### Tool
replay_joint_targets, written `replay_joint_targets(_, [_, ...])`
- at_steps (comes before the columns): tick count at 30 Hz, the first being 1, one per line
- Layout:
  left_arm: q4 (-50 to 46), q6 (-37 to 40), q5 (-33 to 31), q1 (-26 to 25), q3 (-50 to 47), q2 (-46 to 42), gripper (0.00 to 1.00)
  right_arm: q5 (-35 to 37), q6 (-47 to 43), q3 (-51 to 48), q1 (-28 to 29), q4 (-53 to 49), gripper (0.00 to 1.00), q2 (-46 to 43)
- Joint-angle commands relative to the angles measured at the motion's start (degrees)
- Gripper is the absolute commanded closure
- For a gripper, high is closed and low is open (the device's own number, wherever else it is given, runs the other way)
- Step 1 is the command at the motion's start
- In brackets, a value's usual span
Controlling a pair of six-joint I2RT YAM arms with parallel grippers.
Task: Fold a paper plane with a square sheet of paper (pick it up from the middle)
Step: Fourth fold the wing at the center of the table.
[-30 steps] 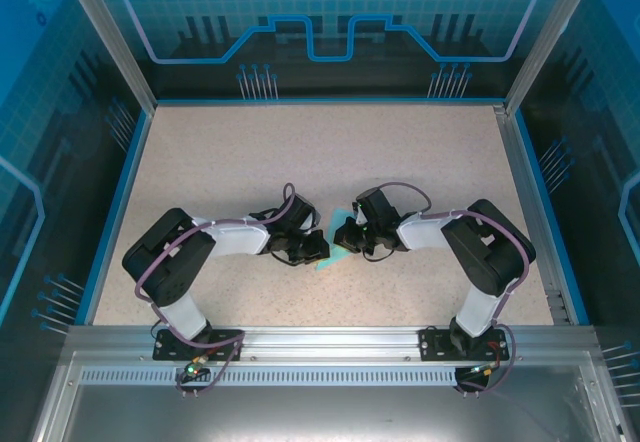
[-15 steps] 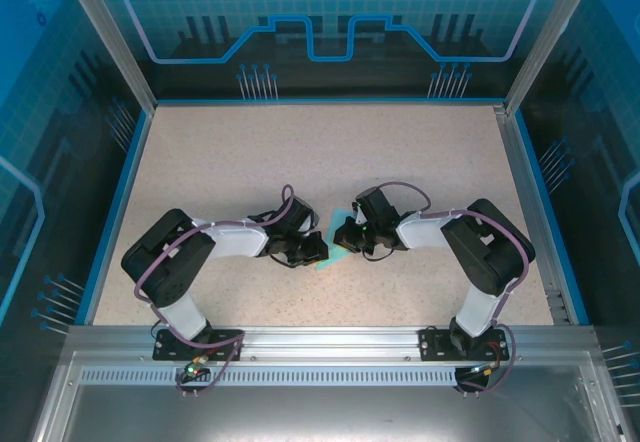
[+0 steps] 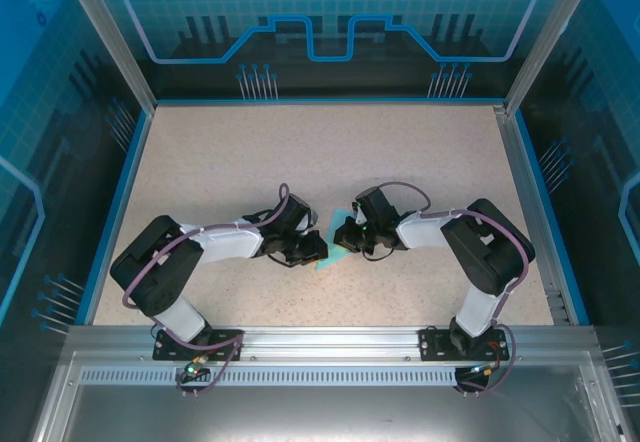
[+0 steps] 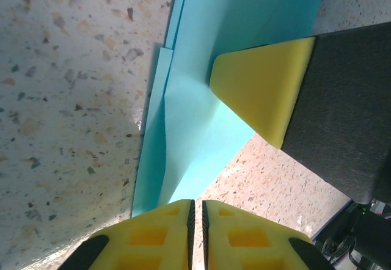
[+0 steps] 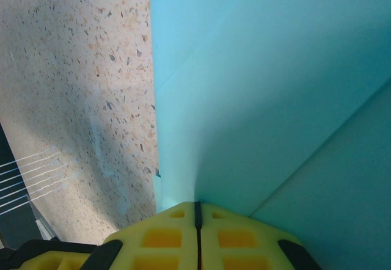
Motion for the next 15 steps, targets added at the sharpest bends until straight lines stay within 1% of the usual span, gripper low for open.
replay_joint_targets(1, [-0.71, -0.59, 2.63, 0.21, -1.75, 1.08, 0.86, 4.26, -0.90, -0.80, 0.24, -6.38, 0.93, 4.46])
replay_joint_targets(15, [-3.47, 0.28, -0.19, 0.22, -3.34, 2.81, 0.86, 4.33, -0.90, -0.99, 0.11, -6.76, 0.94, 5.30])
